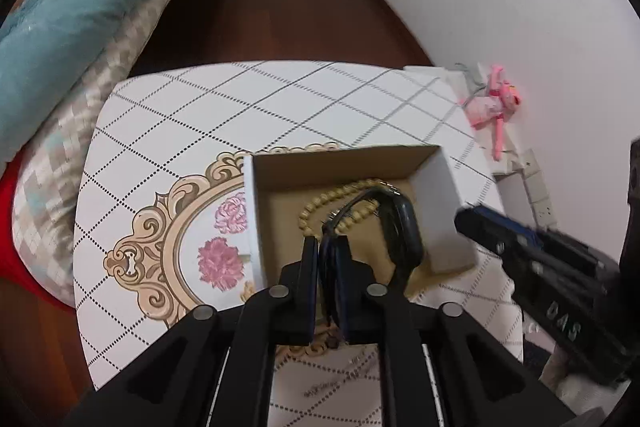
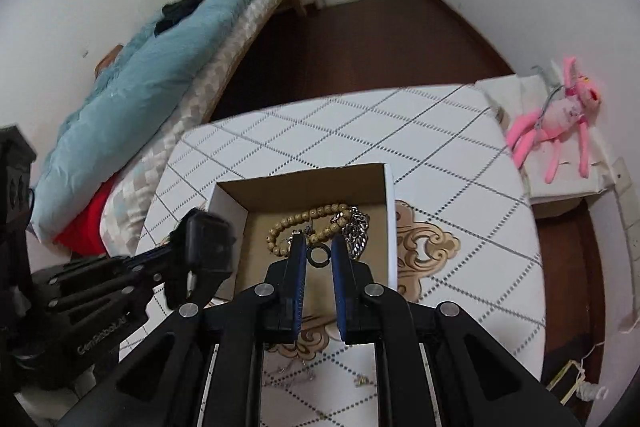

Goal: Organize jewelry
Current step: 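Carry the watch band and ring into the box while both tools open, then grasp the thin silver chain with the left tool while the right tool grasps a gold charm, then carry the chain and charm into the box while both tools open, then withdraw both tools from the box toward the last small pieces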

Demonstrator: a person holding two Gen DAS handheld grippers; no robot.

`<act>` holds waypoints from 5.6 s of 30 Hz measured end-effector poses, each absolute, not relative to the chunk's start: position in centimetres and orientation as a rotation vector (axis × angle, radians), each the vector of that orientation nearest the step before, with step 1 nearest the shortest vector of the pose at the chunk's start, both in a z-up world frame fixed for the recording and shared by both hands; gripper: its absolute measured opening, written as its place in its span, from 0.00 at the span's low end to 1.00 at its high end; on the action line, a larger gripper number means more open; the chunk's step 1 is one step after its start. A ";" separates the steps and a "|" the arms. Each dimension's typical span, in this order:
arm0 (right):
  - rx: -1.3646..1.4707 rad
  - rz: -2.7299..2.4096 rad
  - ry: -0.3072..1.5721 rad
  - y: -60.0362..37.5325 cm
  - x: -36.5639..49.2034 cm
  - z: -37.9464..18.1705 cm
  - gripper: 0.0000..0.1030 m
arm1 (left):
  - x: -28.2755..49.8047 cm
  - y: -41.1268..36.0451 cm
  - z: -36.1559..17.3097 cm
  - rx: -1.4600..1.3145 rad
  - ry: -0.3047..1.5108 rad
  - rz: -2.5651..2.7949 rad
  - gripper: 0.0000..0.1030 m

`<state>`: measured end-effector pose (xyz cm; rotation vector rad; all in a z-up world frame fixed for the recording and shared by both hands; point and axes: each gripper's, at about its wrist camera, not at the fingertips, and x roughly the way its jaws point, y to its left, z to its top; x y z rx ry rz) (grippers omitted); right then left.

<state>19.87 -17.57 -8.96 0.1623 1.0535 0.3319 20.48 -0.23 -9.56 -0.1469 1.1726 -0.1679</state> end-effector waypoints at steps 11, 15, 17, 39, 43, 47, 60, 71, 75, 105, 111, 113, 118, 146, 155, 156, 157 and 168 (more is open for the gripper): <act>0.192 0.317 1.139 -18.3 22.6 -10.7 0.35 | 22.9 1.6 -8.7 -0.154 1.192 -0.088 0.66; 0.122 0.259 1.110 -18.8 22.3 -9.8 0.39 | 21.8 1.7 -8.0 -0.075 1.134 -0.026 0.80; 0.050 0.211 1.096 -18.7 21.7 -9.5 0.53 | 21.4 1.9 -8.2 -0.053 1.119 0.002 0.91; -0.118 0.107 1.017 -17.6 17.2 -6.5 1.00 | 15.8 1.8 -5.5 -0.073 1.017 0.036 1.00; -0.089 0.125 0.996 -17.9 15.1 -5.3 1.00 | 14.0 2.1 -4.8 -0.065 0.995 0.043 1.00; -0.056 0.146 1.003 -18.7 12.4 -6.6 1.00 | 11.6 2.3 -6.6 -0.031 1.009 0.069 1.00; 0.034 0.219 1.133 -19.2 8.9 -19.1 0.74 | 8.6 1.6 -18.7 0.014 1.219 0.086 1.00; -0.008 0.226 1.053 -18.5 9.1 -19.6 0.11 | 8.7 -0.3 -19.1 0.079 1.211 0.034 1.00; 0.048 0.209 1.063 -20.1 8.6 -19.3 0.11 | 8.7 -2.0 -18.5 0.092 1.197 -0.018 1.00; 0.253 0.217 0.995 -23.5 7.8 -14.8 0.11 | 8.3 -3.7 -14.2 -0.049 1.165 -0.295 0.04; 0.288 0.265 0.963 -23.0 8.1 -12.1 0.11 | 9.2 -3.0 -9.6 -0.109 1.081 -0.314 0.04; 0.292 0.280 0.950 -22.8 8.5 -11.0 0.11 | 9.9 -2.7 -7.9 -0.128 1.052 -0.323 0.04; 0.295 0.322 0.916 -22.2 10.6 -8.1 0.11 | 12.5 -1.9 -4.0 -0.167 0.987 -0.324 0.04; 0.027 0.247 1.156 -18.4 22.8 -9.8 0.44 | 22.9 1.1 -8.2 -0.084 1.154 -0.016 0.71; -0.106 0.132 1.143 -18.5 21.4 -10.3 0.97 | 20.3 1.5 -9.5 -0.027 1.124 0.056 1.00; -0.105 0.131 1.146 -18.5 21.2 -10.4 0.97 | 20.1 1.5 -9.7 -0.029 1.127 0.060 1.00; -0.109 0.127 1.144 -18.5 21.1 -10.5 0.97 | 19.8 1.5 -9.8 -0.029 1.127 0.064 1.00; -0.111 0.095 1.120 -18.9 19.8 -10.2 1.00 | 17.8 1.2 -10.0 -0.050 1.116 0.081 1.00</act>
